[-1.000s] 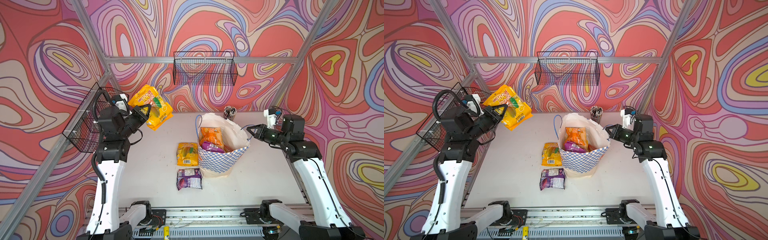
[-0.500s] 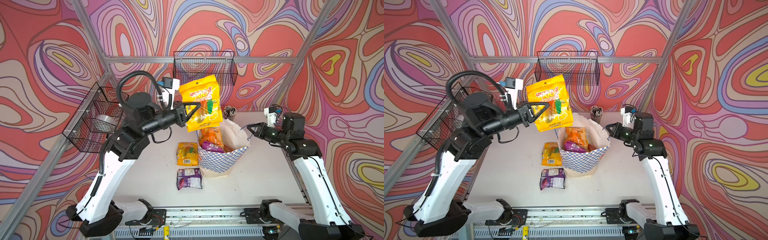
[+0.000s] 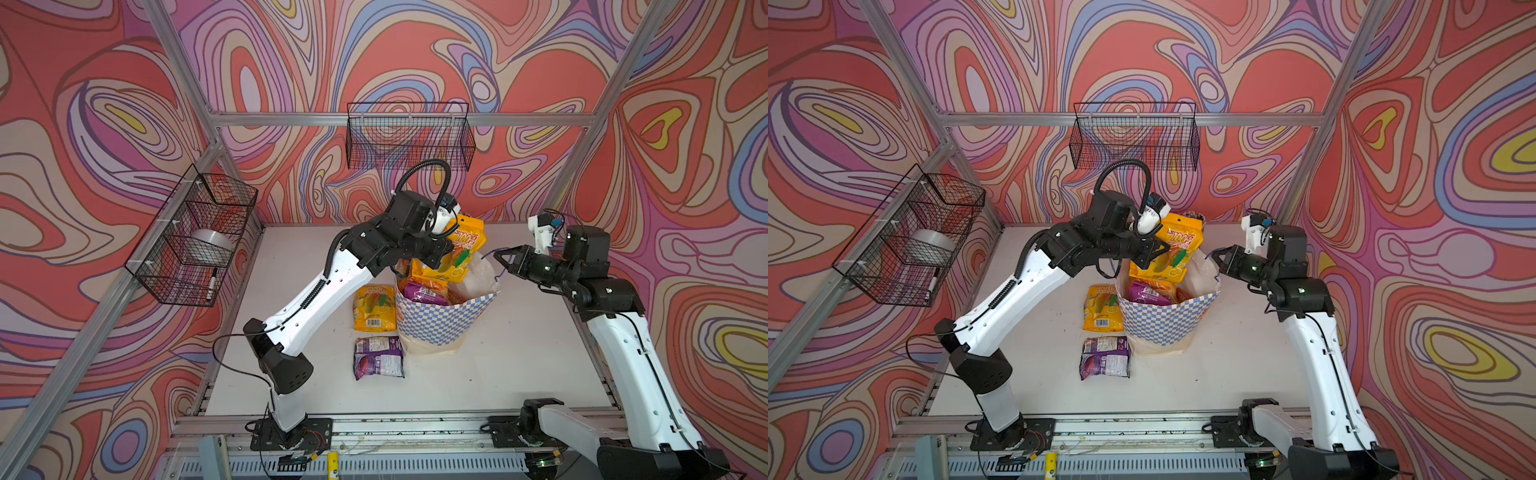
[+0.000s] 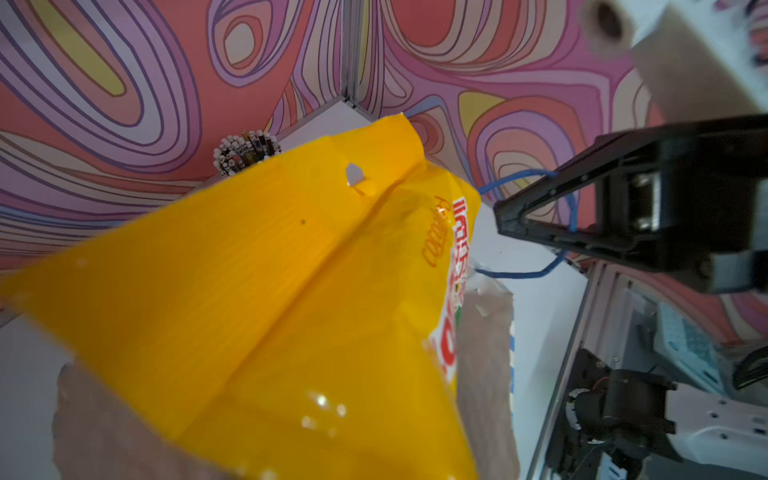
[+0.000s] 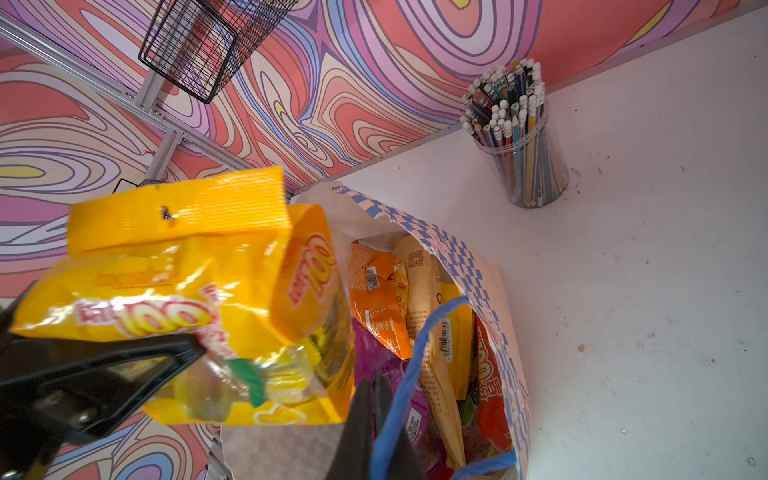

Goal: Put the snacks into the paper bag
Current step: 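Lower the yellow pack into the bag held by the right gripper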

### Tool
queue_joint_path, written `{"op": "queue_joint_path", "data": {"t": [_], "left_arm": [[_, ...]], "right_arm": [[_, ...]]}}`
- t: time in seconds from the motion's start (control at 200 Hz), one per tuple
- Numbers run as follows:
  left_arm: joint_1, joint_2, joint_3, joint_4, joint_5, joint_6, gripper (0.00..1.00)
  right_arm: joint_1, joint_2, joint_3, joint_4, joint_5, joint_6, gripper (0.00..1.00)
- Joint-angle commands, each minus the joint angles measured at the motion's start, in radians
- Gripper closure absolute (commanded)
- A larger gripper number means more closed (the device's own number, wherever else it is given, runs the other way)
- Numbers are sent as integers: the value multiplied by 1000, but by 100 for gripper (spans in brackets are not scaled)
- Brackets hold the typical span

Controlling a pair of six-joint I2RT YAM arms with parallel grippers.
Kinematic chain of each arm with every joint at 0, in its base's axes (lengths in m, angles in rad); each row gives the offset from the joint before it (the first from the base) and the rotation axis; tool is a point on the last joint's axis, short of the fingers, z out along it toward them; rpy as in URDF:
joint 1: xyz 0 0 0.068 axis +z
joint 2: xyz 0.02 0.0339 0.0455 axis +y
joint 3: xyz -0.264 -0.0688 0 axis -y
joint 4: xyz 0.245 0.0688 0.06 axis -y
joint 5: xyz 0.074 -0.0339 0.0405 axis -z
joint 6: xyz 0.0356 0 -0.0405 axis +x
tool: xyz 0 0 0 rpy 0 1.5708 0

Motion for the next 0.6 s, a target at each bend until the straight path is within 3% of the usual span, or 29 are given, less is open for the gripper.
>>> {"op": "queue_joint_path", "data": {"t": [0.0, 0.325, 0.456, 0.596], "left_arm": [[-4, 21, 58, 9, -119, 199, 95], [-6, 135, 50, -10, -262, 595, 97], [-7, 130, 12, 23, -387, 714, 100], [-31, 90, -61, 37, -432, 850, 100]], "right_arm": [[2, -23, 9, -3, -4, -4, 100], [1, -25, 1, 1, -19, 9, 100], [2, -25, 2, 0, -23, 10, 100], [2, -19, 2, 0, -26, 14, 100]]}}
